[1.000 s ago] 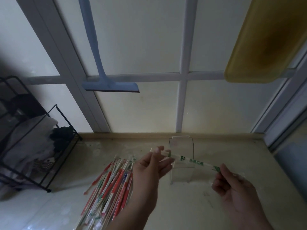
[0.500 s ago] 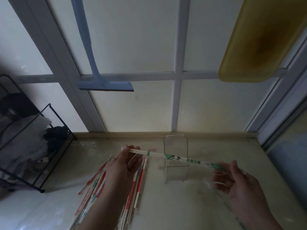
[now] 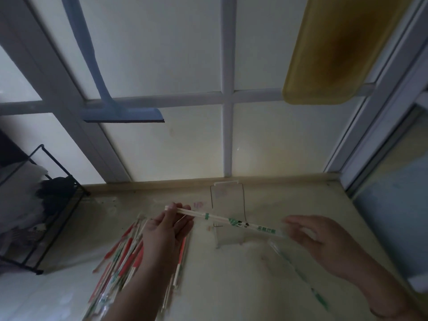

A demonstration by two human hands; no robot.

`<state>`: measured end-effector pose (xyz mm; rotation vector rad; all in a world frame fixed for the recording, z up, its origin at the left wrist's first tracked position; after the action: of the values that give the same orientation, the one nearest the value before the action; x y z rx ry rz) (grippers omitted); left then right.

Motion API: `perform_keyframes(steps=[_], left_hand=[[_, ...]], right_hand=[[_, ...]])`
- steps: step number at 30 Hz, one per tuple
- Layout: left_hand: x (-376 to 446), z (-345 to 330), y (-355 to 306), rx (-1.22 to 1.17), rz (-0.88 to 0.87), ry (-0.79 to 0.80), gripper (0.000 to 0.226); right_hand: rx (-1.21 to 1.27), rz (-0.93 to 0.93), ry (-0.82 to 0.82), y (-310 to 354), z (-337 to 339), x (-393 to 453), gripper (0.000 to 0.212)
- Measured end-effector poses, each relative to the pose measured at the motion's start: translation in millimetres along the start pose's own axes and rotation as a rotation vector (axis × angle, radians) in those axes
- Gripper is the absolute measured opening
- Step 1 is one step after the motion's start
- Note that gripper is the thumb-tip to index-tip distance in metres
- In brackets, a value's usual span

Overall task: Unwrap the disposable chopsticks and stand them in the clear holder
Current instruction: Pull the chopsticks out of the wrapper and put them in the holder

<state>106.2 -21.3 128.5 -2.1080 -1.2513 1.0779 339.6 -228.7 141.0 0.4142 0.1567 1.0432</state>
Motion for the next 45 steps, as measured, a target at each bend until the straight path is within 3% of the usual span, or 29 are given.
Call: perform_keyframes(steps=[2,6,12,15,18,20,22,24,26,29,32,34,37,41,42,45], left_hand=[[1.8,-2.1,7.4,0.022,0.011,0.004,0.021],[7.4,-0.7,13.5,0.07,-0.011,-0.007,0.021],[13.5,10.1,20.1,0.119,-0.045,-0.043,0.022],[12.8,13.2,28.9,0.131,-0.035,-0.045,0.021],[9.2,10.2,36.7,0.114,-0.017,-0.057,0.02],[6.2,5.5,41.5,0.069,0.01,-0.066,0.02],[2.5,0.0,48.8,0.0,0.058,-0.085,0.021],[-2.1,-6.0,57.1,-0.082,0.112,-0.112,0.022],[-7.2,-12.2,64.5,-0.162,0.157,-0.138,0.023],[-16.2,-19.8,72.5,-0.26,0.201,-0.137,0.025],[-25.4,-25.3,75.7,-0.318,0.235,-0.079,0.022],[-30.4,-25.7,73.7,-0.281,0.237,-0.028,0.018],[-31.0,-16.5,64.1,-0.016,0.134,0.03,0.027],[-15.7,4.9,44.3,0.454,-0.286,0.099,0.012],[-10.9,7.6,41.9,0.584,-0.387,0.14,0.008],[3.8,10.5,46.4,0.857,-0.541,0.308,0.028]], right_hand=[[0.058,0.012,0.135,-5.0,-16.5,-1.5,0.01],[0.16,-0.111,0.205,-54.8,-53.4,-19.0,0.033],[-0.067,-0.476,0.101,-145.8,-119.0,-71.6,0.045],[-0.086,-0.611,0.119,-156.1,-134.2,-86.3,0.034],[-0.426,-0.575,0.161,-148.1,-133.5,-84.7,0.011],[-0.551,-0.47,0.041,-136.9,-121.8,-72.9,0.03],[-0.255,-0.286,-0.136,-105.1,-109.5,-52.9,0.044],[0.423,-0.228,-0.083,-51.1,-94.4,-29.9,0.062],[0.94,-0.181,-0.028,-1.3,-84.9,-11.4,0.077],[1.215,-0.224,-0.225,35.4,-68.8,5.5,0.071],[1.271,-0.273,-0.365,48.9,-51.5,13.9,0.06],[1.257,-0.211,-0.392,51.7,-35.9,17.5,0.046],[1.128,-0.152,-0.449,34.6,-7.3,23.6,0.023],[0.711,-0.14,-0.501,15.4,8.6,41.3,0.046],[0.596,-0.122,-0.468,19.5,3.5,47.6,0.044],[0.413,0.006,-0.323,44.9,-28.6,66.7,0.018]])
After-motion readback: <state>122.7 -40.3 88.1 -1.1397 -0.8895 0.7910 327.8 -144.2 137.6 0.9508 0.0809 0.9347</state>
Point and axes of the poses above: each hand's wrist, its own x-axis towards the middle knuckle, its own z-axis out of the back of the hand, y = z × x, the point moved 3 cm from there along x, towards the middle knuckle, and after that the axes turned 14 degrees about -x, right-handed, at the moved point
